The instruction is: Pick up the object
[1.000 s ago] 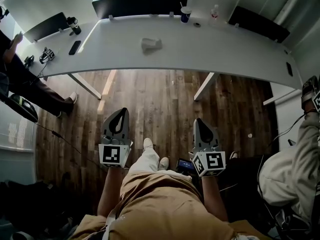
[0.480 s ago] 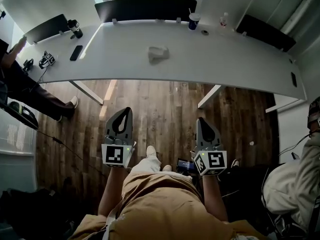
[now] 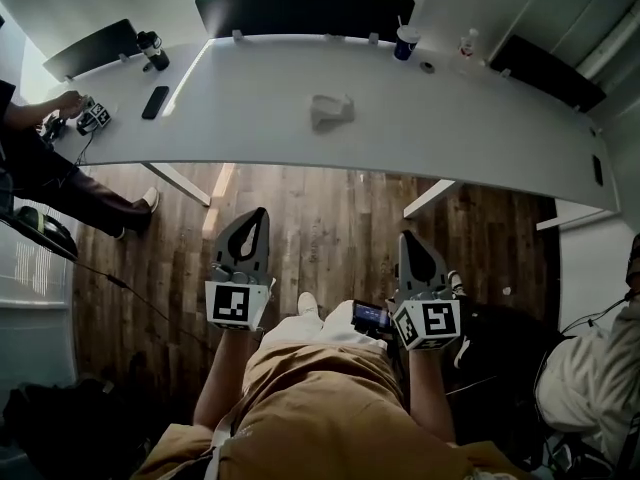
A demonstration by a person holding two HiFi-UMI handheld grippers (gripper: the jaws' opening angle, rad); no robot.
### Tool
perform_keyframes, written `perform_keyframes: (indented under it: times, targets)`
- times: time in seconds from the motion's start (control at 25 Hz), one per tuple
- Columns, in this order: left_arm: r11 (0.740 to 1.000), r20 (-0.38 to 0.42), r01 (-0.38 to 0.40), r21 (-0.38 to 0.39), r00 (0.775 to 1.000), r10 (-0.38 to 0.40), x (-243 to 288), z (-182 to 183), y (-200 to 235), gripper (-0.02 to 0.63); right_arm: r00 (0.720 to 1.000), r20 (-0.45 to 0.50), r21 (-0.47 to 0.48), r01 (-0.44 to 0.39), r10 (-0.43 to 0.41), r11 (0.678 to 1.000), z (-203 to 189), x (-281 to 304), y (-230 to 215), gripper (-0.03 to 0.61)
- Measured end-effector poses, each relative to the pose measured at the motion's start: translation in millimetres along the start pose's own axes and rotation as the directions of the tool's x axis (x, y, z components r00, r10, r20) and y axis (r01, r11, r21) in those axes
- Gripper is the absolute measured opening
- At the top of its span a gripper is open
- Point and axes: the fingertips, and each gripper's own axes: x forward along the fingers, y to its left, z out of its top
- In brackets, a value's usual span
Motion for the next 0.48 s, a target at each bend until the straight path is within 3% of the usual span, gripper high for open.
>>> perform_keyframes:
  times: [0.16, 0.48]
  targets:
    - [0.999, 0.003, 0.007, -0.041, 1.000, -0.007, 19.3, 0.6, 0.7, 0.006, 1.000, -0.019, -0.010, -0.009, 0.009, 1.000, -0.5, 21.5, -11.2, 0.009]
    - [0.999, -0.005, -0.014, -0.035, 1.000, 0.014, 70.4, 5.2, 5.6, 0.006, 0.998, 0.018, -0.033, -0.065, 0.065, 0.997, 23.5, 77.8, -35.7, 0.009]
